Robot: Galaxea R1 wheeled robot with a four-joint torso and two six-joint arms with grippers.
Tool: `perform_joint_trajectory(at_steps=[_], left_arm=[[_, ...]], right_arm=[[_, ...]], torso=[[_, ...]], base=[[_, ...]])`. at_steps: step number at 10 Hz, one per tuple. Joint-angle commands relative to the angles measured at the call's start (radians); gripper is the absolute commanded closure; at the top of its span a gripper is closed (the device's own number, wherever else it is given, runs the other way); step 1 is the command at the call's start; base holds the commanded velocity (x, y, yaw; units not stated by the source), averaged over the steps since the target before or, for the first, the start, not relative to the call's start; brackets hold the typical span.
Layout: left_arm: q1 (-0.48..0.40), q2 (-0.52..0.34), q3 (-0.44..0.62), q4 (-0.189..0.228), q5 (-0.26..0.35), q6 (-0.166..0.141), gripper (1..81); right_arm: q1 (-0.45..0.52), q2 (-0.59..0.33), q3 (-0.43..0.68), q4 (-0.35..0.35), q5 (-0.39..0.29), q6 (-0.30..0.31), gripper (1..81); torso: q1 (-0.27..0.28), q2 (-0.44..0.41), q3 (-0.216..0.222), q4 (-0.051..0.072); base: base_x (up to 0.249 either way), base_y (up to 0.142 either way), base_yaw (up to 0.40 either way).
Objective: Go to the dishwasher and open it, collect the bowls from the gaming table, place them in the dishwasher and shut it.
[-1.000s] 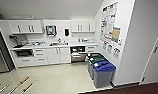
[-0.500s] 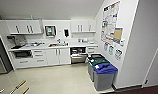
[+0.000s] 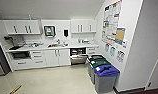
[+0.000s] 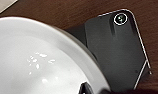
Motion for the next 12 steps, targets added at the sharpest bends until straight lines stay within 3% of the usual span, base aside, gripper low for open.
perform_joint_trajectory(at_steps=[1,12], left_arm=[[-0.054,-0.003,-0.001,-0.019,0.025,-0.003,81.1],[-0.054,-0.004,-0.001,-0.017,0.025,-0.003,81.1]], right_arm=[[0.050,0.003,0.004,-0.016,-0.012,-0.002,81.1],[0.050,0.003,0.004,-0.016,-0.012,-0.003,81.1]], torso=[[0.000,0.000,0.000,0.000],[0.000,0.000,0.000,0.000]], base=[[0.158,0.000,0.000],[0.158,0.000,0.000]])
